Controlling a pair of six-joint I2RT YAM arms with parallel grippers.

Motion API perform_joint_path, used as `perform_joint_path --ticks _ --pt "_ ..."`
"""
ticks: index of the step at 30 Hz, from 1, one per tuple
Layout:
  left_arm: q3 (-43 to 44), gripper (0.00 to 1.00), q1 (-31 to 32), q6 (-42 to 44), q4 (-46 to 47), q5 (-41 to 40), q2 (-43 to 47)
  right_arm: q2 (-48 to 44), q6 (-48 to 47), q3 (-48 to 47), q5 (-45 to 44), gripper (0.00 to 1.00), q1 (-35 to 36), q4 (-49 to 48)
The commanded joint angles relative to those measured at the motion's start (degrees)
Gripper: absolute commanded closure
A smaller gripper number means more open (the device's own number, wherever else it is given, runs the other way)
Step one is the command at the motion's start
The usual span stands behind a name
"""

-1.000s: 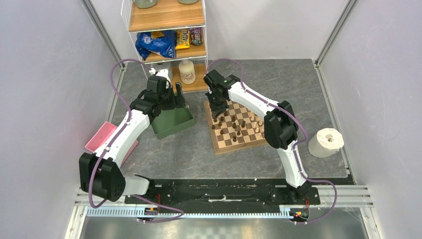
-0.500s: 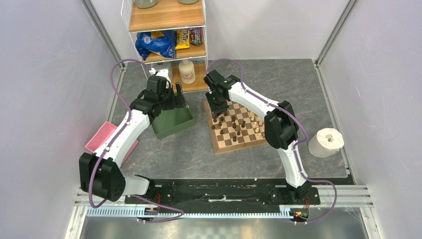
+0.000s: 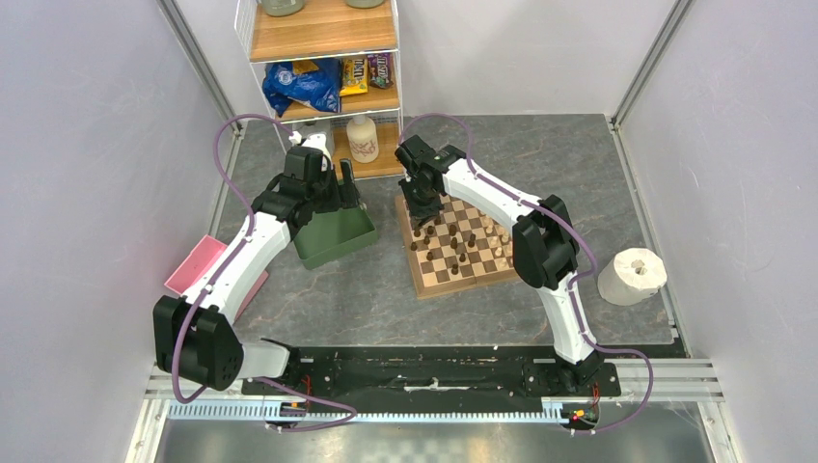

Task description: Set up the chess pieces on the board

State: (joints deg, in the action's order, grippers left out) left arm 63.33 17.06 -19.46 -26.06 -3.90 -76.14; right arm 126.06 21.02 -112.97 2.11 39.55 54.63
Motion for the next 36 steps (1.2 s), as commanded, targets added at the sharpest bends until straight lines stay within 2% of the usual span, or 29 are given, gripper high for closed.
perform_joint_path --ticks 1,36 --pt "-0.49 0.11 -0.29 -1.17 2.16 0.76 0.41 -2.24 -1.03 -2.83 -0.18 0.77 0.27 1.02" --pt "-0.31 0.11 -0.23 -1.16 2.16 1.08 -0.31 -1.39 -1.47 -1.65 0.45 0.78 0.26 1.97"
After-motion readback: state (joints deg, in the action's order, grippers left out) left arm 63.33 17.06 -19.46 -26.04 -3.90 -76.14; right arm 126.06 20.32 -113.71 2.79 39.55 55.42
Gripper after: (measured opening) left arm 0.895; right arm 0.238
